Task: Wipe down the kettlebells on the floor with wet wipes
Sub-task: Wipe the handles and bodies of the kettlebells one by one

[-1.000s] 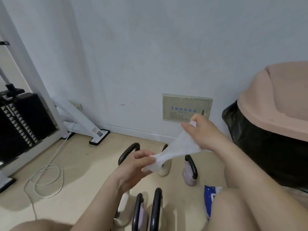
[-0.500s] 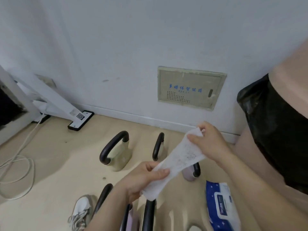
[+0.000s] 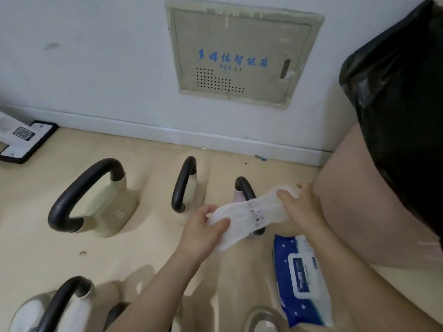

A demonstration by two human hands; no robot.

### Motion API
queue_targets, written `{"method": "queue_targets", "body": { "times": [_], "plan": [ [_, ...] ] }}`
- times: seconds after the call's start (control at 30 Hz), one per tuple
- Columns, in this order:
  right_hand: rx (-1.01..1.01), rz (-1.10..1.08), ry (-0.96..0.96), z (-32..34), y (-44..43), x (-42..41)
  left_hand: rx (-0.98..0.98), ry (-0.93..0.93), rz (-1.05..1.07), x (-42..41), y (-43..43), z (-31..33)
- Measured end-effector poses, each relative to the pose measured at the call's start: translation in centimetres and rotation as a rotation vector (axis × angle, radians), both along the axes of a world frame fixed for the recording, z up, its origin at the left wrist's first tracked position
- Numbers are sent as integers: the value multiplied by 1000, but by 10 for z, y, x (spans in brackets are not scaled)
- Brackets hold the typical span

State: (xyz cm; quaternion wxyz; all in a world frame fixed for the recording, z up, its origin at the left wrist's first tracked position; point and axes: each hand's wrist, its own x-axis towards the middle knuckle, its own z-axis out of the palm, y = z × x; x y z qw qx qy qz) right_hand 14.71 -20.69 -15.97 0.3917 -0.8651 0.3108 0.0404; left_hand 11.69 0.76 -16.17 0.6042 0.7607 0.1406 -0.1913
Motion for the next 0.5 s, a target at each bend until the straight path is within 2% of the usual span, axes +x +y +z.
{"method": "queue_targets", "body": {
  "times": [0.1,0.2,0.27,0.3,0.4,0.5],
  "plan": [
    [-77,9,4,-13,10,9,234,-18,-86,13,-7,-26],
    [66,183,33,-32,33,7,384,-149,-108,10,-20,-38],
    [141,295,74,-46,49,12,308,-160,-84,3,-30,-44],
    [167,279,61,-52,53,16,236,-130,-64,1,-34,-47],
    [400,90,57,-57,62,25,91,-65,-16,-4,-41,-51],
    [649,-12,104,-54,78,12,75,-54,44,-6,-37,-45]
  ]
}}
